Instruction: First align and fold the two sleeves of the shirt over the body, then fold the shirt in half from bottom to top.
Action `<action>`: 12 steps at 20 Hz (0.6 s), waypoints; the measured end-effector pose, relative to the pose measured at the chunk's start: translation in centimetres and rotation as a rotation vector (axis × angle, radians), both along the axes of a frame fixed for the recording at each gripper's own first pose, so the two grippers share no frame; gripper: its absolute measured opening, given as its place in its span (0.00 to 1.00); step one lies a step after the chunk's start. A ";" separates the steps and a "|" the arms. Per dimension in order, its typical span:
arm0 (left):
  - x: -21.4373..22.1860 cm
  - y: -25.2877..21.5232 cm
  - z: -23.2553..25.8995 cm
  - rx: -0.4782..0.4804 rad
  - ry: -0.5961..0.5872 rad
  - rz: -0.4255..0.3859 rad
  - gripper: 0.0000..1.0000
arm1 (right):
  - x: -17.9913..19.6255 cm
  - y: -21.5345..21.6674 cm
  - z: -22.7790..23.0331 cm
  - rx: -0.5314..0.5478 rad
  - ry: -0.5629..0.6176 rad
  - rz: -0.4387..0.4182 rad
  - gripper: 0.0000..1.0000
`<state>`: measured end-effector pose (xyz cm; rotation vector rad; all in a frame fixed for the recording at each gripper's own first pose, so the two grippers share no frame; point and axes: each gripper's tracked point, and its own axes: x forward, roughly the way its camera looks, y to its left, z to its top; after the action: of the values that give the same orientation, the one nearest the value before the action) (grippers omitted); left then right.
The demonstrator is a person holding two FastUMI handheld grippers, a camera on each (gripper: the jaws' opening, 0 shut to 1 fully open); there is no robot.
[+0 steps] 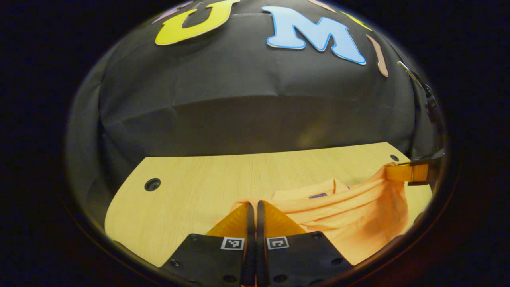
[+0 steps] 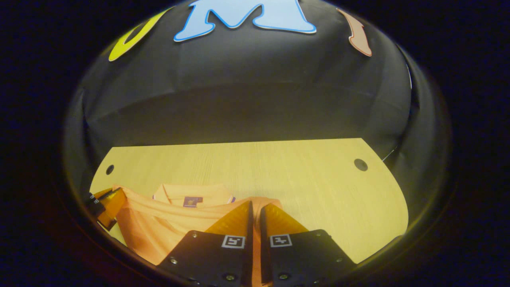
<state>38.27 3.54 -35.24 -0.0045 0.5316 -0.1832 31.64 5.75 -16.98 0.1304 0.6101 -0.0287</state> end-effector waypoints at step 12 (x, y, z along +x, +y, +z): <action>-3.2 3.1 2.9 -0.034 0.012 0.115 0.82 | -4.5 1.7 2.5 -0.192 -0.085 0.162 0.99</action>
<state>35.08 6.64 -32.31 -0.0695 0.5389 -0.0800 27.11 7.41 -14.49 -0.1040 0.5287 0.0747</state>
